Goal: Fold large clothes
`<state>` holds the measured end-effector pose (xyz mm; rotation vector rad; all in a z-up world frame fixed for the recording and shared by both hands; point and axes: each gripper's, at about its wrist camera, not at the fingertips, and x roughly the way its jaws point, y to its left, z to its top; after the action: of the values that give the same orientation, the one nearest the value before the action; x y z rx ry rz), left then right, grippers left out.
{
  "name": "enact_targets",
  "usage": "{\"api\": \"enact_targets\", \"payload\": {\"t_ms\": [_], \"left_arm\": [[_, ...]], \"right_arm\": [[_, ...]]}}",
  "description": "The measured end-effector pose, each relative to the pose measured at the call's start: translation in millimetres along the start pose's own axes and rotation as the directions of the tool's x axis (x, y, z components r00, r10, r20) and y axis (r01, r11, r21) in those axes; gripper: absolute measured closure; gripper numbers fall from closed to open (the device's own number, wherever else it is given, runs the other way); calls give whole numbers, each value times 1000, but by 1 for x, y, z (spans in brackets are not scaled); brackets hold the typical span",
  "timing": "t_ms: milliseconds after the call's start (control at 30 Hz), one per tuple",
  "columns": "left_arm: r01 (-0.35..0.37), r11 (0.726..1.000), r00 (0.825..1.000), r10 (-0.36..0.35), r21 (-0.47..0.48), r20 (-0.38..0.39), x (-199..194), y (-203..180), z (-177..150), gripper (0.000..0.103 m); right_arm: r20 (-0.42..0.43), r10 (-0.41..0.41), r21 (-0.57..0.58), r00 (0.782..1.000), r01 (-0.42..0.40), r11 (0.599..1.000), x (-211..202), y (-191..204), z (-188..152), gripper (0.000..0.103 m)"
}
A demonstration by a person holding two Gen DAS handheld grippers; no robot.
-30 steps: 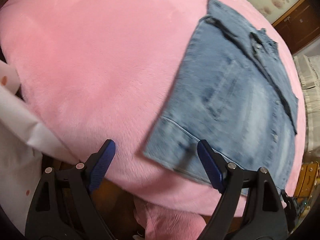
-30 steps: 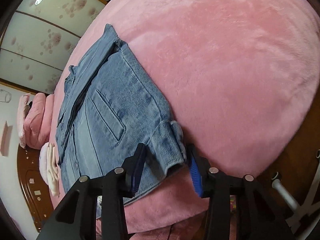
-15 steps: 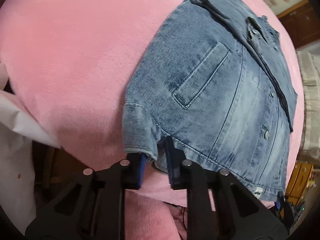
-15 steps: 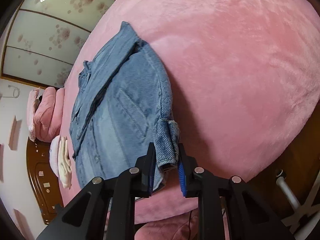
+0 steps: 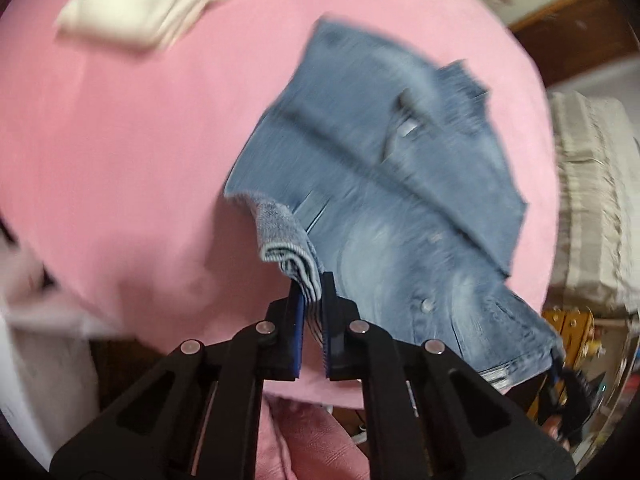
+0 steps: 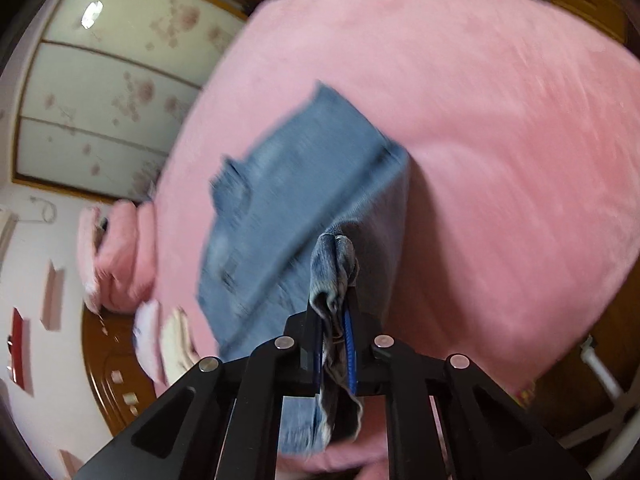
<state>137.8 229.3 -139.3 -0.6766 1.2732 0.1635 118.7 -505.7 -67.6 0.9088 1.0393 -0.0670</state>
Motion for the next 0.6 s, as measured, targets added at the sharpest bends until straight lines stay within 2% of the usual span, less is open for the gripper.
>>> {"api": "enact_targets", "payload": {"t_ms": [100,200,267,333,467,600], "left_arm": [[91,994,991,-97,62,97,-41,-23,46,98],[116,986,978,-135,117,162,-69,-41,90,98],[139,983,970,-160,119,182,-76,-48,118,98],[139,983,969,-160,121,189,-76,-60,147,98],[127,984,968,-151,126,198,-63,-89,198,98],[48,989,979,-75,139,191,-37,-123,239,98]], "right_arm": [[83,67,29,994,-70,997,-15,38,27,97],[139,124,34,983,-130,991,-23,74,60,97],[157,151,19,976,-156,988,-22,96,82,97],[166,183,1,969,-186,983,-15,119,105,98],[139,208,-3,968,-209,978,9,150,150,98],[119,177,-31,977,-175,984,45,172,194,98]]}}
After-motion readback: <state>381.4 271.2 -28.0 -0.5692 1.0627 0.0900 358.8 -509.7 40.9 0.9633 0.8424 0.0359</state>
